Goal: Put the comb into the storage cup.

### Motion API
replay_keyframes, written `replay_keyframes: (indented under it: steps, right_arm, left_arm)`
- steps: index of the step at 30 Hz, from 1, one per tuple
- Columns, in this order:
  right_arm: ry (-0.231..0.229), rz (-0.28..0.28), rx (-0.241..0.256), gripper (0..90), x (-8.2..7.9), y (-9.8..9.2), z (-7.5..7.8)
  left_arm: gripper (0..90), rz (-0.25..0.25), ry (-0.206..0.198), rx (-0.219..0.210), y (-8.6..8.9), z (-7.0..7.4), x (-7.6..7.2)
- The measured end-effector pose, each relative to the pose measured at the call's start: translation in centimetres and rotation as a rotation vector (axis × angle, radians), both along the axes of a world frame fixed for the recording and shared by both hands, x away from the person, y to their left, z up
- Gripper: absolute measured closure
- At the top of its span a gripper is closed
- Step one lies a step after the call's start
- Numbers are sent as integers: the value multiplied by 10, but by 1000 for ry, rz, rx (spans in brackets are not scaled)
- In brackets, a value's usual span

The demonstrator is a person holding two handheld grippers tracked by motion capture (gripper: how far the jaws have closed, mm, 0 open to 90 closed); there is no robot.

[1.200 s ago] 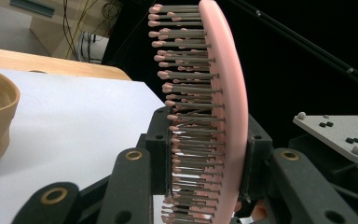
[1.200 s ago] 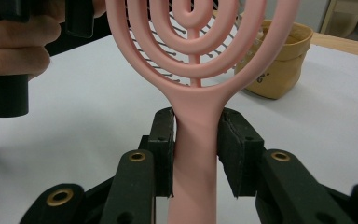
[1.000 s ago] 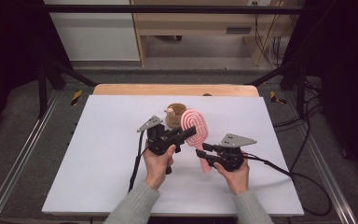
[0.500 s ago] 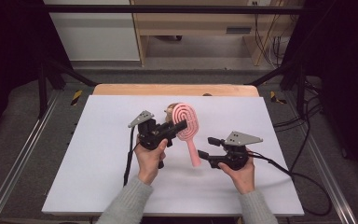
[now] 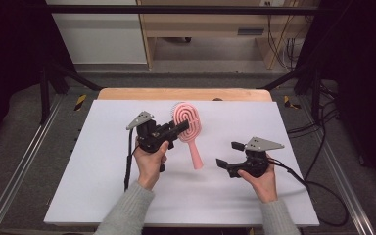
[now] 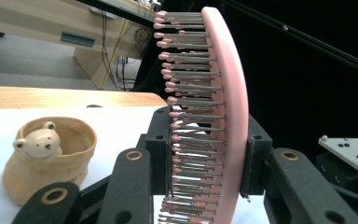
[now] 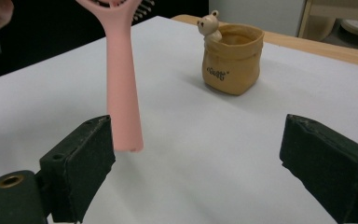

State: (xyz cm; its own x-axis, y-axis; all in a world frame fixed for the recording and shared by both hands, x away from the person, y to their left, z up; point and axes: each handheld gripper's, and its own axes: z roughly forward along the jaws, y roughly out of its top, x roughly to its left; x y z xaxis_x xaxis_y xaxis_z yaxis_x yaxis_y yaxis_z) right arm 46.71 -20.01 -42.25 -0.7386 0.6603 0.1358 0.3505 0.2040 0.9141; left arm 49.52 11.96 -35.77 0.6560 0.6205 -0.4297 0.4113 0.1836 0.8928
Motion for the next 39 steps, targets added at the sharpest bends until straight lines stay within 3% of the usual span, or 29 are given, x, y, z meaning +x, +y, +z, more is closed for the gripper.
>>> replay_keyframes:
  steps: [6, 13, 23, 32, 39]
  right_arm:
    - [16, -9, 4, 87, 2, -7, -5]
    - [24, -29, -61, 58, 3, -16, -11]
    - [67, -37, -46, 21, 3, -30, -19]
    - [77, -60, -41, 17, 3, -41, -24]
    - [75, -81, -68, 21, 2, -46, -27]
  left_arm:
    - [633, 11, -6, 4, 3, 4, 2]
    - [633, 9, -16, 11, 6, 9, 5]
    - [633, 18, -14, 10, 8, 12, 9]
    - [633, 30, -25, 16, 12, 18, 13]
    - [633, 35, -36, 11, 12, 26, 15]
